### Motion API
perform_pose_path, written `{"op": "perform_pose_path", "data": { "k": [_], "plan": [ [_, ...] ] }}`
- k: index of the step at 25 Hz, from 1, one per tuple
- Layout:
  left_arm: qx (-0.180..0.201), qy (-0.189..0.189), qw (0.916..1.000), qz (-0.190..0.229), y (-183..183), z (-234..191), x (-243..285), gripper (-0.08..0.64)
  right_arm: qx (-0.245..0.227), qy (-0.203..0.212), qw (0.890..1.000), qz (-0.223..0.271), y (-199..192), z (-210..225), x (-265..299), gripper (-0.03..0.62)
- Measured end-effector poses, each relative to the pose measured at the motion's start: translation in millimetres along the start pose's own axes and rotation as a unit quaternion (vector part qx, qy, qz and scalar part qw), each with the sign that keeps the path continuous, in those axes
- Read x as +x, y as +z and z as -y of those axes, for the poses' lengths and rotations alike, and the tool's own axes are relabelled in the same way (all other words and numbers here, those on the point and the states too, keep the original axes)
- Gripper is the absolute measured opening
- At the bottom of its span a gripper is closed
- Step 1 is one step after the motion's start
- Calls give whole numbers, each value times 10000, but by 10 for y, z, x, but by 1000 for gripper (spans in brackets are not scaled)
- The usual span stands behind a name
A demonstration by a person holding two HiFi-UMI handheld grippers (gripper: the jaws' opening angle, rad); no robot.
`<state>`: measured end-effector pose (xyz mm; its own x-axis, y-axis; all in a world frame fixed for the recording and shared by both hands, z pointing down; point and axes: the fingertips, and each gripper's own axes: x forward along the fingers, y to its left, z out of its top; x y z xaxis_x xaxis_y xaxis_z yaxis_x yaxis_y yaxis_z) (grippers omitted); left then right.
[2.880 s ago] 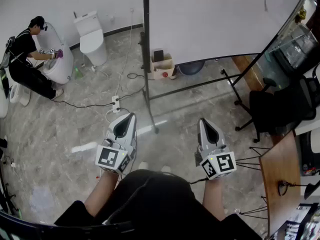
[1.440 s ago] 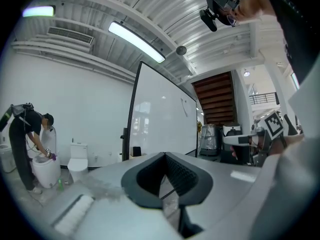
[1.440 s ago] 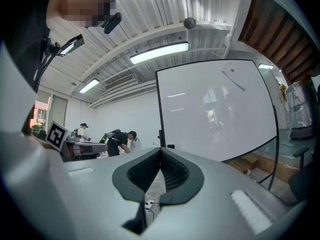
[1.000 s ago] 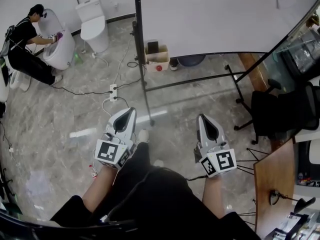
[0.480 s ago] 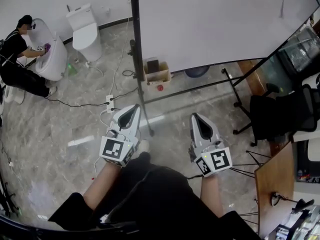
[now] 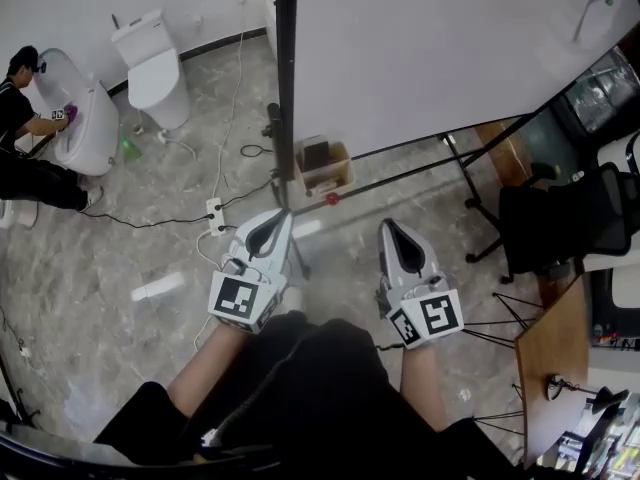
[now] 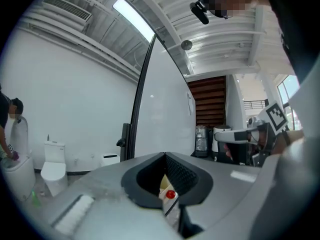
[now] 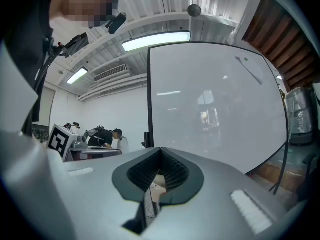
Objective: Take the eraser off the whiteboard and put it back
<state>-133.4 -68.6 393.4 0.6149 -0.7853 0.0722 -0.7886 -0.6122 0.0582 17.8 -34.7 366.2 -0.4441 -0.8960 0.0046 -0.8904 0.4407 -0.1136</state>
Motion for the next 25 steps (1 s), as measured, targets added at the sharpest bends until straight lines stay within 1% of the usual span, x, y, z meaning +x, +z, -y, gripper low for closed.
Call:
{"op": "perform_pose_path", "data": {
  "k": [3,6,11,14,17,20,21,24,25],
  "plan": [
    [-81,-122,9999,18,-16,-88,79,6,87,-55,9999,-24,-12,-13,112,9],
    [-123,-159,9998,24,-34,-183,154,6,95,-49,9999,-121,-55,-14,220,9],
    [-163,-91,9998,-58,-85,-255,264,6,118,30,9997,-189,-91,121,400,9],
    [-124,93,9999,-73,-86,-309,357,6,102,205,9997,-132,-53,224,543,10],
    [-9,321,9995,-48,-57,-361,481,6,80,488,9987,-106,-7,336,688,9],
    [-113,635,9979,36,0,-361,623,6,26,802,9967,-128,41,463,810,9],
    [-94,721,9973,28,1,-355,671,6,5,902,9958,-136,59,509,850,9],
    [145,944,9954,-81,-76,-347,793,6,-43,1201,9926,-149,101,635,974,9],
    [167,1038,9944,-105,-94,-339,828,6,-52,1285,9916,-145,118,672,1008,9]
  ]
}}
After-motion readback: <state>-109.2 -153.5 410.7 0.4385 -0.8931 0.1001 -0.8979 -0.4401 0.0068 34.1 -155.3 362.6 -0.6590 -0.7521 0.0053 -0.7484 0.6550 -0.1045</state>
